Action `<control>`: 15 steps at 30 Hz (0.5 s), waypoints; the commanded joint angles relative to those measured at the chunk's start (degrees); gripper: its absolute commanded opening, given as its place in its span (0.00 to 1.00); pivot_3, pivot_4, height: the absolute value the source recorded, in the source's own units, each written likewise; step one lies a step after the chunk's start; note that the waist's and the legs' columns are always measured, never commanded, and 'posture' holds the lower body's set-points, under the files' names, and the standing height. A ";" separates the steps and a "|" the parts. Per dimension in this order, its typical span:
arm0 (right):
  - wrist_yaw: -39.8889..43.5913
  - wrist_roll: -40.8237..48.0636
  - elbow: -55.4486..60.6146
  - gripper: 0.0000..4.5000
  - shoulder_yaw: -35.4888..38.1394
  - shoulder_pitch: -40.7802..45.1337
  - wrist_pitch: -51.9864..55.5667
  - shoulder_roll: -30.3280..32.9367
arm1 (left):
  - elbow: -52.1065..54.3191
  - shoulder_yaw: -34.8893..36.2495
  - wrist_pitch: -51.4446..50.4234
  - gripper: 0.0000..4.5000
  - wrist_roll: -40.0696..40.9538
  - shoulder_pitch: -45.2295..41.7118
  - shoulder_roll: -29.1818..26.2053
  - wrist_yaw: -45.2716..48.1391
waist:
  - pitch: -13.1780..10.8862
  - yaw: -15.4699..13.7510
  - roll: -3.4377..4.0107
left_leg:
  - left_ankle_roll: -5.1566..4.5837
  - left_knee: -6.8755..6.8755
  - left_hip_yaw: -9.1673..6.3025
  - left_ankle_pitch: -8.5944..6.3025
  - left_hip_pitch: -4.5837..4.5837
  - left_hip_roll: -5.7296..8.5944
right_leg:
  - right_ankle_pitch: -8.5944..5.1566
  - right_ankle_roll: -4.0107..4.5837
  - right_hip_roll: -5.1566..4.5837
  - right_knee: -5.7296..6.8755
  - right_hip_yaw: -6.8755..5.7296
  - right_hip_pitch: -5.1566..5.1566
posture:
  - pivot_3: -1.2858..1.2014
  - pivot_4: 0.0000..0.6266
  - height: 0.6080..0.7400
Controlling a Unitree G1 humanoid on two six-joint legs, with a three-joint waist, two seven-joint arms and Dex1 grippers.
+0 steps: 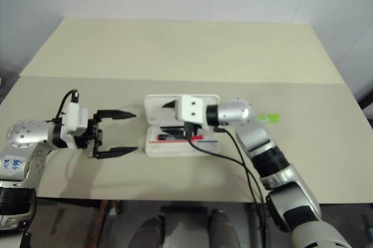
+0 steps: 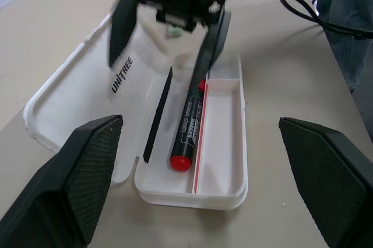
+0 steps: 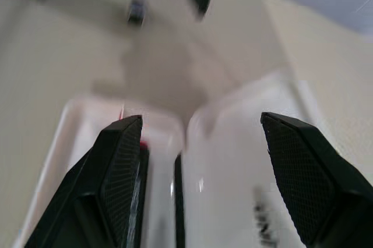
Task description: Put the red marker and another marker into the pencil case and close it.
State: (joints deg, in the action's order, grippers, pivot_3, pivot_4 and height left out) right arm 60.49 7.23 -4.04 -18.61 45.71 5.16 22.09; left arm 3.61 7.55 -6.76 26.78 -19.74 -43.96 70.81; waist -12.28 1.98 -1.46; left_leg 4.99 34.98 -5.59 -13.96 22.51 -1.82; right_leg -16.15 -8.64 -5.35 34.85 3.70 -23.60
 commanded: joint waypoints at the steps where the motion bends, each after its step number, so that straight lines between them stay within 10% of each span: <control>1: -1.13 10.33 13.46 0.82 6.24 -3.04 14.00 1.77 | -0.21 -0.16 1.07 1.00 0.04 -0.86 0.05 0.42 | 0.00 -0.24 0.00 | 0.00 0.00 -0.01 0.00 0.00 0.00 | 0.00 0.01 0.00 0.00 0.00 0.00 | 0.52 0.24 1.00; 9: 3.66 24.38 30.27 0.99 17.14 -13.73 25.58 16.10 | -0.97 -0.50 2.04 1.00 0.24 -0.82 0.37 0.82 | 0.00 -0.42 -0.01 | 0.04 0.04 -0.03 -0.03 0.01 0.02 | -0.03 0.00 -0.02 -0.12 -0.03 0.10 | 0.52 0.24 1.00; 15: 9.69 16.93 11.21 0.99 21.79 -14.47 14.53 27.65 | -1.63 -1.26 2.82 1.00 0.06 -1.32 1.15 0.76 | 0.00 -0.26 -0.01 | 0.03 0.09 0.01 -0.03 -0.11 0.02 | -0.07 0.08 -0.02 -0.13 -0.02 0.18 | 0.52 0.24 1.00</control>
State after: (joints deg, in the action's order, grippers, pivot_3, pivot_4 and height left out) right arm 68.53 27.08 11.76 1.99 30.66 24.66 48.33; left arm 1.42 6.06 -4.95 26.71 -20.16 -43.00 71.40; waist -12.28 1.72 -1.47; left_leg 5.01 35.07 -5.57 -13.99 22.40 -1.80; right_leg -16.23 -8.53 -5.37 34.71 3.69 -23.41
